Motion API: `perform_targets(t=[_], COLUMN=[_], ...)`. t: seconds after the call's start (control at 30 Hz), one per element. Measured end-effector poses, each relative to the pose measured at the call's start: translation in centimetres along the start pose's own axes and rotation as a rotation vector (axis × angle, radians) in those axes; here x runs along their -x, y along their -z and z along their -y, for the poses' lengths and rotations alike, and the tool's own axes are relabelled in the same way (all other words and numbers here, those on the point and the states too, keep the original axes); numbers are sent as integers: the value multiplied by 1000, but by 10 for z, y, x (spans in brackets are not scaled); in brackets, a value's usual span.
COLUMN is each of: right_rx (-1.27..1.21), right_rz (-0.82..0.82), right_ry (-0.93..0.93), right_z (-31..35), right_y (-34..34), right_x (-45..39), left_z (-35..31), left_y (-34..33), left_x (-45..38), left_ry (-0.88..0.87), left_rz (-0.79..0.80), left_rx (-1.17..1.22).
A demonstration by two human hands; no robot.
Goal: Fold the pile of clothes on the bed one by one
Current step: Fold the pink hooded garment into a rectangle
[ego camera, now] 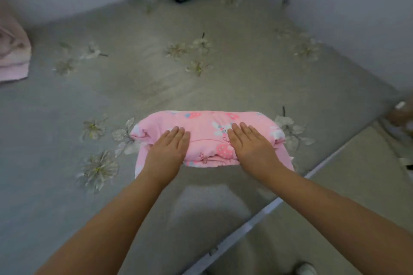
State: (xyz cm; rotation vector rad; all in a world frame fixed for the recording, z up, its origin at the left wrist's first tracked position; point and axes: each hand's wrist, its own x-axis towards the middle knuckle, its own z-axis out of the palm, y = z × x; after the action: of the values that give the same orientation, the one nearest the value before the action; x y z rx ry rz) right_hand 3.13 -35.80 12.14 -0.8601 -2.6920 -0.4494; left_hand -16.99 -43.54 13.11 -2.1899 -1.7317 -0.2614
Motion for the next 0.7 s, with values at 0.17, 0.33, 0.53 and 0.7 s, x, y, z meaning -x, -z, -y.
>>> perform_targets(t=[0.17, 0.33, 0.53, 0.7], right_rx=[107, 268, 416, 574], right_rz=[-59, -154, -242, -304], right_ry=[-226, -351, -497, -577], right_z=[-158, -313, -473, -584], right_y=[84, 156, 240, 286], right_x=[36, 102, 183, 226], left_z=[-87, -206, -343, -431], left_y=[53, 98, 154, 187], left_x=[-166, -309, -465, -573], left_ry=[-183, -241, -435, -493], left_rz=[-195, -246, -388, -486], left_rx=[-39, 28, 52, 58])
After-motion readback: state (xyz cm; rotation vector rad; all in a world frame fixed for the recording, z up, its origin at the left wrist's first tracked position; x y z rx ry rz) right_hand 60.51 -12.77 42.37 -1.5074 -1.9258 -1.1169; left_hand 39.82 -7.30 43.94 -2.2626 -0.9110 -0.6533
